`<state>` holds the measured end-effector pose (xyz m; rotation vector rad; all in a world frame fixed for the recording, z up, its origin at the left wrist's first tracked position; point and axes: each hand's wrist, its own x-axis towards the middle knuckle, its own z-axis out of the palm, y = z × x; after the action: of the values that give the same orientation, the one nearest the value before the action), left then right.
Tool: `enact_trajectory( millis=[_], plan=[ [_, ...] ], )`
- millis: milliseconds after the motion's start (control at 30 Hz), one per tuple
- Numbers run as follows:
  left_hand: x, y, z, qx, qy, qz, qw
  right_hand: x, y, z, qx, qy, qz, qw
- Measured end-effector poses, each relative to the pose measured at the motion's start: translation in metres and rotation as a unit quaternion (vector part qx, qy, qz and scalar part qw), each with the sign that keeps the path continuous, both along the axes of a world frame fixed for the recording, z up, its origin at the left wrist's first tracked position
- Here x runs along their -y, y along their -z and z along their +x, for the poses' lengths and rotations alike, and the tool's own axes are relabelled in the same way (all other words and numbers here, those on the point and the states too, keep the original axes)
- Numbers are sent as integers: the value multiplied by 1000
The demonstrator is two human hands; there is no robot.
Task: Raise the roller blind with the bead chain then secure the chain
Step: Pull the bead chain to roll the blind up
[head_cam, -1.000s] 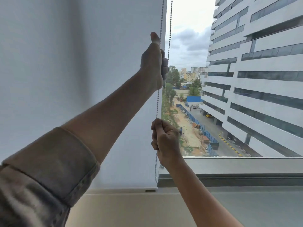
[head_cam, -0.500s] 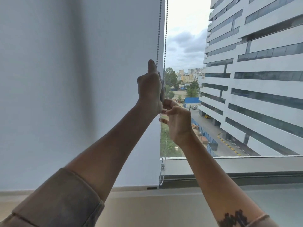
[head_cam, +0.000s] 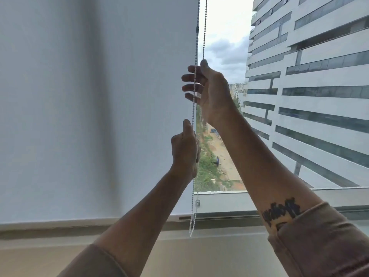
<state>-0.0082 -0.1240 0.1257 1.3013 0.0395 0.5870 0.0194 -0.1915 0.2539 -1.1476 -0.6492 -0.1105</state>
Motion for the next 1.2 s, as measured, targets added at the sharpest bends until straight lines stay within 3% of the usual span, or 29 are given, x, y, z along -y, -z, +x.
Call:
enact_trajectory(
  millis=[367, 533, 800, 1067, 1200],
  plan=[
    [5, 52, 3, -27, -8, 25, 999, -13, -30, -5, -31, 45, 70, 996],
    [8, 70, 7, -32, -9, 19, 999, -18, -14, -3, -14, 83, 86, 993],
    [13, 97, 5, -42, 0, 55, 998, -15, 20, -6, 11, 52, 111, 992],
    [0, 88, 5, -63, 122, 31, 990, -10, 40, -11, 31, 45, 124, 991],
    [-14, 69, 13, -47, 94, 66, 992, -7, 57, -12, 20, 48, 121, 991]
  ],
)
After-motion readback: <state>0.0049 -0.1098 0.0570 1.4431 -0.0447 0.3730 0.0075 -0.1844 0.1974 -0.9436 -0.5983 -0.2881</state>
